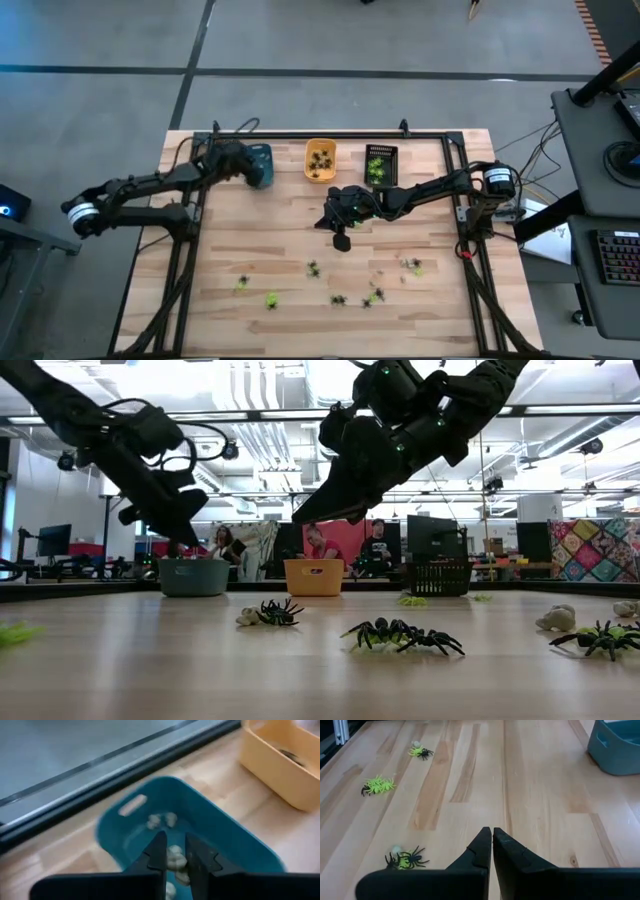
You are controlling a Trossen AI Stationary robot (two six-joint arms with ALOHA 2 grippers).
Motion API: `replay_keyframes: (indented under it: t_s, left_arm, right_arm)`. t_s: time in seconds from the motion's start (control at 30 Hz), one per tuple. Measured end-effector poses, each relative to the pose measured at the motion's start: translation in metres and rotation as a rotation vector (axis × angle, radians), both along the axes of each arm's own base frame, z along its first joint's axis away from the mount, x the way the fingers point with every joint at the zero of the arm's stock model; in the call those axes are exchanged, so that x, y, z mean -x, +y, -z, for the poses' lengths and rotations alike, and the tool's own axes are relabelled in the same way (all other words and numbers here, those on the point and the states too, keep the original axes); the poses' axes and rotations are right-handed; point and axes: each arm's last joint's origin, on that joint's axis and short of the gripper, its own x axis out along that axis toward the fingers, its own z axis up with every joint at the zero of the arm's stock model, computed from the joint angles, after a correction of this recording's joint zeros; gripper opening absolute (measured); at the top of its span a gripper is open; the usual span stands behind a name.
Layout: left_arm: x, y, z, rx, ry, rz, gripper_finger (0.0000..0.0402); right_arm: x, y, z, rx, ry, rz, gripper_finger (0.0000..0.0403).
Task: Sort Halloween decoration
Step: Put the white skull toy into the blue bin
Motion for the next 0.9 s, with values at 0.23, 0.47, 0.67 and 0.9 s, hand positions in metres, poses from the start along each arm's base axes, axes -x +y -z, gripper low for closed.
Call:
replay_keyframes:
  t_s: [0.23, 0.47, 0.67, 0.9]
  left_arm:
    - [-0.008, 0.015, -0.006, -0.007, 0.041, -0.001, 0.0092]
    - [-0.017, 0.023, -0.003, 0.020, 0.092, 0.012, 0.0132]
    - [-0.021, 0.016, -0.004, 0.027, 0.085, 0.061, 0.0135]
    - [-0.033, -0.006, -0.018, 0.041, -0.034, 0.243, 0.0125]
  right_arm:
    - [0.000, 0.000, 0.000, -0.008, 0.002, 0.005, 0.0009]
    - [0.000, 0.000, 0.000, -0.011, 0.010, 0.007, 0.0009]
    - [0.004, 0.000, 0.001, -0.068, 0.066, 0.041, 0.0009]
    - [0.015, 0.001, -0.007, -0.191, 0.167, 0.125, 0.0009]
